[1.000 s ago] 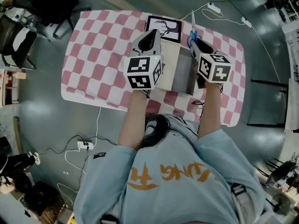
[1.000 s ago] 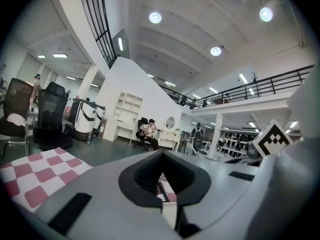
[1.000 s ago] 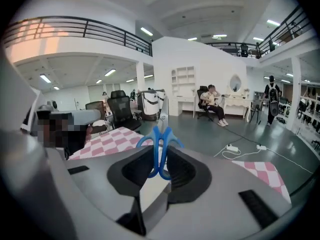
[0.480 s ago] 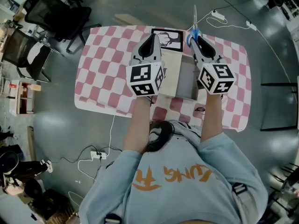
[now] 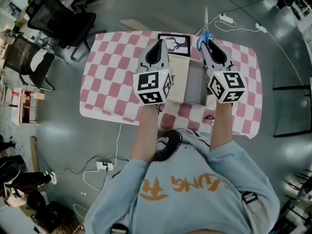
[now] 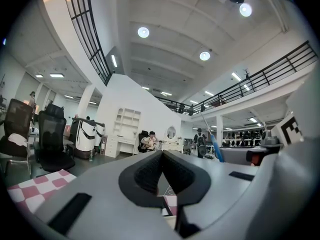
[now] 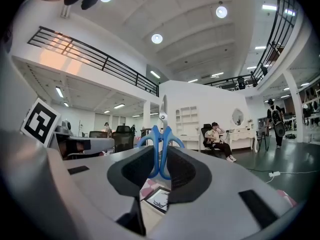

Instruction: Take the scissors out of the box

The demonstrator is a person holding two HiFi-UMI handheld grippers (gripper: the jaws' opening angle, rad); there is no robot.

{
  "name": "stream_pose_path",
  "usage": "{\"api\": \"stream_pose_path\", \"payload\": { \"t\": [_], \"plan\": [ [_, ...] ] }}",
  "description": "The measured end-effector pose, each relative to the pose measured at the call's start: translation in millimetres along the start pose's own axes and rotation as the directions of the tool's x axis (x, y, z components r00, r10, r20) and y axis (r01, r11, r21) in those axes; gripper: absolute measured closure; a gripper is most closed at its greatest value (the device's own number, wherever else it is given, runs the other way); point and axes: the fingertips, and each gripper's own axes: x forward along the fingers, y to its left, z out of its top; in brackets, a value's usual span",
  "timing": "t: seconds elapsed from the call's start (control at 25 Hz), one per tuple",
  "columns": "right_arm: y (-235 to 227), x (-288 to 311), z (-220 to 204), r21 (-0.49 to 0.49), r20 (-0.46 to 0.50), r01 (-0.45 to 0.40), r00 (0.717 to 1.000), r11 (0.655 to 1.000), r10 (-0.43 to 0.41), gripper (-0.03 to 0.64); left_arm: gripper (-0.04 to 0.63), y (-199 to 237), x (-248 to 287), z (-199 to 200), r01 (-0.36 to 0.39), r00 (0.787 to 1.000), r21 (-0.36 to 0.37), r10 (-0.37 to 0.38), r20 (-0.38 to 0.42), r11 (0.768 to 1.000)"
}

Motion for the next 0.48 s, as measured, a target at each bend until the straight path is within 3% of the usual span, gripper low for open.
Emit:
{"api": "stream_pose_path", "payload": {
  "t": [0.48],
  "plan": [
    [-4.8,-5.7,1.9,-0.003,0.009,0.028,1.0,1.0,-0.028,0.535,0.578,-4.2,-6.1,-5.0,0.006,1.0,-0.009,-0.006,-0.008,1.0]
  ]
}}
